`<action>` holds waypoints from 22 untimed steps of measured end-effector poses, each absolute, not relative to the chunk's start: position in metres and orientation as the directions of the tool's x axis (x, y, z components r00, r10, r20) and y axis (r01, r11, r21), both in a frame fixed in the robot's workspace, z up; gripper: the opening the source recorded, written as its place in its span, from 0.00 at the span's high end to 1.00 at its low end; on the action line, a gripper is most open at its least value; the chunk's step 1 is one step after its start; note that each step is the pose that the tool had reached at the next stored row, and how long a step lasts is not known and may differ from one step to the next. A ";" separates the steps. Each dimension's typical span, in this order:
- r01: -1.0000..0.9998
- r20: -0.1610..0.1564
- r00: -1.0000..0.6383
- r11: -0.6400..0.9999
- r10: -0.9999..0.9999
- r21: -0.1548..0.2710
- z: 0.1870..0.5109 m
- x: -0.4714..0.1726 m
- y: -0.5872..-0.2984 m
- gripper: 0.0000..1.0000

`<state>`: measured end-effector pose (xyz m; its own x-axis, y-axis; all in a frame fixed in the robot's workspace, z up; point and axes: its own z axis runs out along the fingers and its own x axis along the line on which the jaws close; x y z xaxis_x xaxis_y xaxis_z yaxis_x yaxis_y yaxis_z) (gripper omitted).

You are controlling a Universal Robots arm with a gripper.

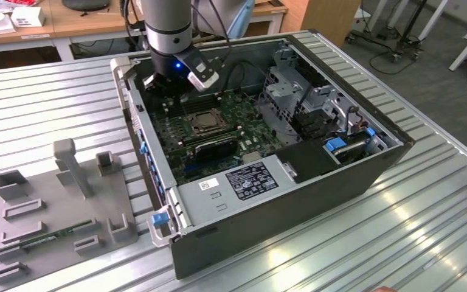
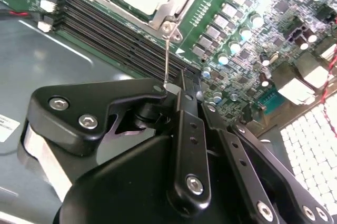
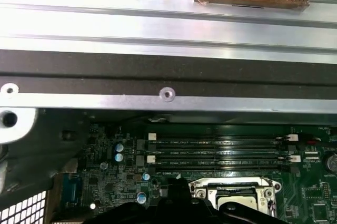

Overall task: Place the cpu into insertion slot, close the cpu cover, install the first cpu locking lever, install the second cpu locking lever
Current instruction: 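Install the first cpu locking lever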

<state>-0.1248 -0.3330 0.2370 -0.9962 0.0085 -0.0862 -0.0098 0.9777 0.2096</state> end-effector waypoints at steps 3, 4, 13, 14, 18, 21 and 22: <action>-0.010 -0.086 -0.996 0.978 0.008 0.210 0.237 -0.118 -0.333 0.89; -0.010 -0.086 -0.996 0.978 0.008 0.210 0.237 -0.116 -0.333 0.89; -0.010 -0.086 -0.996 0.978 0.009 0.210 0.237 -0.093 -0.336 0.89; -0.010 -0.086 -0.996 0.978 0.009 0.210 0.237 -0.091 -0.336 0.89; -0.009 -0.086 -0.996 0.978 0.009 0.210 0.236 -0.085 -0.336 0.89; -0.009 -0.086 -0.996 0.978 0.009 0.210 0.235 -0.083 -0.336 0.89; -0.009 -0.086 -0.996 0.978 0.009 0.210 0.235 -0.082 -0.335 0.89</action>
<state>-0.0823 -0.3354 0.2345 -0.9963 0.0093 -0.0859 -0.0089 0.9777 0.2097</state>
